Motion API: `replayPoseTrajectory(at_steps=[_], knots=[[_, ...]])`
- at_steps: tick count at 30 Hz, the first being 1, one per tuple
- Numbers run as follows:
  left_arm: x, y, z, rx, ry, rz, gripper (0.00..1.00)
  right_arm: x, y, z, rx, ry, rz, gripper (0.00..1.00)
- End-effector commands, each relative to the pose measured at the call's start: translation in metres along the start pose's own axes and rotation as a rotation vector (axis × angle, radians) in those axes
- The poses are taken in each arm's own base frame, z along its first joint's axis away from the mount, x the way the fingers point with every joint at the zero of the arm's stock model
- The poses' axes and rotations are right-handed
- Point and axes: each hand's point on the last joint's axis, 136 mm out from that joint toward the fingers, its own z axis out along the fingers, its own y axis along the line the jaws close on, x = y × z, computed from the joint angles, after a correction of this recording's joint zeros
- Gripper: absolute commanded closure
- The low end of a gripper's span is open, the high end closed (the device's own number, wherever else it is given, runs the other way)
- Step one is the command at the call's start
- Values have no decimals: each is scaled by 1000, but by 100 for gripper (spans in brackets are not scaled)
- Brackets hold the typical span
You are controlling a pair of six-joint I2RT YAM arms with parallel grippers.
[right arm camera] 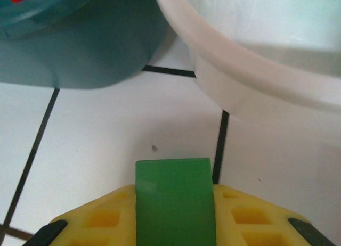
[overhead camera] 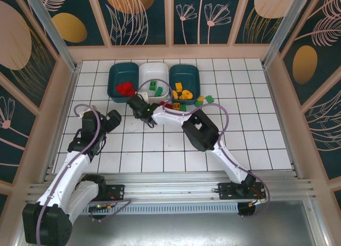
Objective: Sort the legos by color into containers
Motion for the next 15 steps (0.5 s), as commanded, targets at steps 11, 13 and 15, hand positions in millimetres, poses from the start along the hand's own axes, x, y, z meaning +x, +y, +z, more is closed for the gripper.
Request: replayPoseTrajectory(at_steps=[11,13,15], knots=[[74,-41,25,376,282,-95,1,-105,-28,-82,-124,-196,20,77],[84,-42,26,406,317,-118,1,-110,-44,-75,-111,-190,31,77],[91,-39,26,407,335,-125,2,-116,-60,-67,-107,-183,47,77]])
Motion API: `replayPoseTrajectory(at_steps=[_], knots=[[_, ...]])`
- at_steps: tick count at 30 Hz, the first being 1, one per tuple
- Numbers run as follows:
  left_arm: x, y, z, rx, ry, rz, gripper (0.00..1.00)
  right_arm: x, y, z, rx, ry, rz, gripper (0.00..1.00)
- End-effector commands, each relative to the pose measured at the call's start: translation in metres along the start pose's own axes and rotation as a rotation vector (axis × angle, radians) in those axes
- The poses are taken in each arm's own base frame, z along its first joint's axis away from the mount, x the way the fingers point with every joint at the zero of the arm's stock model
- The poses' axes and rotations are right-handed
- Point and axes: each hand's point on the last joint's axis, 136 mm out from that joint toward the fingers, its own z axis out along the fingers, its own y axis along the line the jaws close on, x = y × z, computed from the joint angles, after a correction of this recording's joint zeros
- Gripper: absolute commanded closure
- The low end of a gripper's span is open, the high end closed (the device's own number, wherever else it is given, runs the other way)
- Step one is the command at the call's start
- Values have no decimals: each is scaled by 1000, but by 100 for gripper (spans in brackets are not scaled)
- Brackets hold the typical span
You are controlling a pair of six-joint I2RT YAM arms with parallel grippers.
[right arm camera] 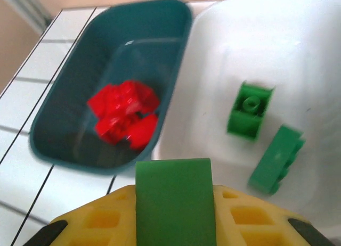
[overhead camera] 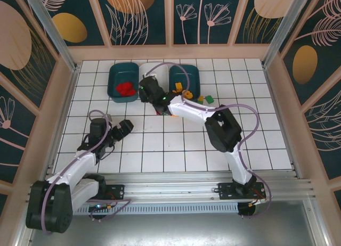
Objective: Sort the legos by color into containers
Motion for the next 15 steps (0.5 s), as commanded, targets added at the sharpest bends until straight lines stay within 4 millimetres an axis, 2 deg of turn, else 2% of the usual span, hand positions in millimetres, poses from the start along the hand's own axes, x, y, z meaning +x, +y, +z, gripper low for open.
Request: replayPoseTrajectory(at_steps=[1,5,10,12,15], knots=[[-1,-29,-2,161,8,-8,2,-3,-30,14,17,24,-5,77],[4,-27,-6,159,13,-6,2,-1,-48,35,31,76,-13,77],[2,-30,-10,167,7,0,1,1,-56,58,40,119,-31,74],[1,-32,-11,165,6,1,1,-3,-59,62,55,123,-34,70],[0,-36,-12,168,15,8,2,-10,-60,62,73,116,-32,56]])
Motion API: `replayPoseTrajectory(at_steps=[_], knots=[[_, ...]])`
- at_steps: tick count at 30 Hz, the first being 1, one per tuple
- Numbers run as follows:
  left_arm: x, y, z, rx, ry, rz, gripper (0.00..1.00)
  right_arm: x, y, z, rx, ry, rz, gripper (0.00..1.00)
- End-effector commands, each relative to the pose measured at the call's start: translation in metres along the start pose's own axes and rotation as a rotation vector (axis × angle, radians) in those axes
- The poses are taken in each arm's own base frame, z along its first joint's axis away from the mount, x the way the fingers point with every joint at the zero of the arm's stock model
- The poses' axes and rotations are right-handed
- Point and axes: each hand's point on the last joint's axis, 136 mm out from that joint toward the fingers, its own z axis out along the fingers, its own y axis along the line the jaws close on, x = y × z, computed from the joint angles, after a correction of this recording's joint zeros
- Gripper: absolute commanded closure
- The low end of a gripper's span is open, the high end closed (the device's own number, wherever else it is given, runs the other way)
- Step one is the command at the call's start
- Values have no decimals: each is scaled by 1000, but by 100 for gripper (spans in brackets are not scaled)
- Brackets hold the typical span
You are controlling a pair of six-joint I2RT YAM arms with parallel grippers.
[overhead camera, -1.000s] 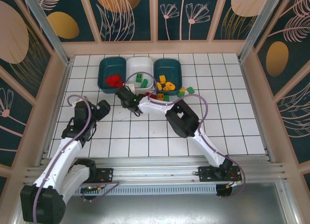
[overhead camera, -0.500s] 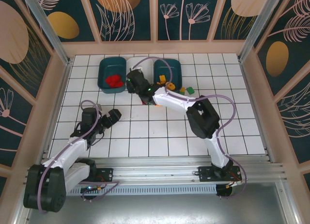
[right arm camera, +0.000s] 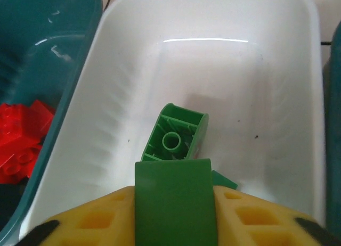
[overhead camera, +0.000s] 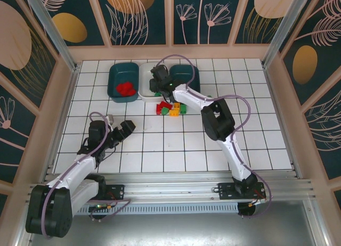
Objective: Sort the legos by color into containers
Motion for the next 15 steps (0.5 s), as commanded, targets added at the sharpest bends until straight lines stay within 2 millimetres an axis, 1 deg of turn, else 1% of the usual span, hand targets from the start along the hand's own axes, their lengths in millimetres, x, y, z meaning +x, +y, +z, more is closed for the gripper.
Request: replayPoseTrajectory(at_steps=[1,2,4,7,8,10,12,13,15], knots=[[-4,-12,-2,26,7,10,2,-13,1,-8,12,-2,-18,54],[-5,-13,-3,25,8,12,1,-18,1,-11,17,-12,-16,51],[-8,-17,-4,31,4,15,2,-27,2,-20,19,-33,-16,49],[-12,-26,-7,50,-6,19,2,-41,2,-41,17,-69,-16,47],[-14,-31,-9,62,-9,21,2,-46,0,-52,22,-87,-15,47],[-17,-39,-12,84,-13,30,2,-49,-8,-72,31,-119,-6,47],[-19,-46,-16,100,-21,42,1,-42,-25,-95,44,-144,13,46],[-19,-48,-18,106,-24,44,1,-36,-36,-103,53,-143,26,46],[-18,-52,-19,120,-27,48,1,-18,-66,-120,80,-125,59,46]])
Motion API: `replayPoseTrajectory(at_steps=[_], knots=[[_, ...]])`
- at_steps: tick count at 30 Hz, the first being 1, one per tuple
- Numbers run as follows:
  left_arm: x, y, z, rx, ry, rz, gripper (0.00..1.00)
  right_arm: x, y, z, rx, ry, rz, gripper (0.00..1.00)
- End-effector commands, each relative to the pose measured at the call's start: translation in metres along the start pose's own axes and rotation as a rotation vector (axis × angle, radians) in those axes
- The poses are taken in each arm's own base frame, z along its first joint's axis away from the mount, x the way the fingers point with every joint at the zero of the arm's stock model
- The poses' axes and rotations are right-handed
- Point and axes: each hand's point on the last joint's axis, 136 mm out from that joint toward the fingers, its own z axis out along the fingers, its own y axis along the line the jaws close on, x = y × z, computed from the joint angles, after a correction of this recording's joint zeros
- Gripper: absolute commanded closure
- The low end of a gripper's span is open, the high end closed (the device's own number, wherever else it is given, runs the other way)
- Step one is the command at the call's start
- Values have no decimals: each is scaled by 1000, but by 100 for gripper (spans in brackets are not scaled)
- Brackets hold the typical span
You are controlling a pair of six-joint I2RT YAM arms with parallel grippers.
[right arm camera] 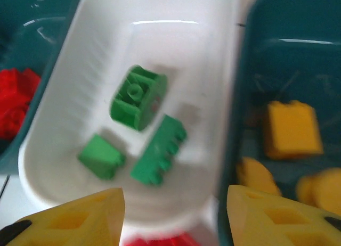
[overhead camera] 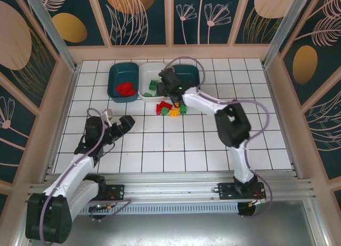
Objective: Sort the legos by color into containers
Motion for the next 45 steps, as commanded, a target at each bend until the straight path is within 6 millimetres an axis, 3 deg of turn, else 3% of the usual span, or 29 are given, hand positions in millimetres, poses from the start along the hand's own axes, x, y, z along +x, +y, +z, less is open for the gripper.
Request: replayPoseTrajectory(at_steps=[1,7,10,13,17,20,25,31,45], knots=[[0,-14,-3,38,8,1,2,-22,-46,-44,35,-115,84,46],[24,-36,16,94,62,27,1,35,-128,-61,134,-18,162,46],[36,-50,28,118,90,55,1,53,-143,-64,127,18,189,47],[30,-48,32,73,42,57,2,69,-139,-63,101,52,190,47],[-1,-19,15,-115,-148,20,2,84,-134,-59,63,72,224,46],[-4,-7,7,-166,-183,-2,1,89,-127,-53,25,85,242,45],[6,16,8,-239,-162,-33,2,92,-83,-51,-33,80,215,45],[13,23,10,-250,-142,-43,2,91,-40,-43,-17,66,180,46],[14,21,5,-248,-138,-17,2,92,-38,-3,174,62,132,45]])
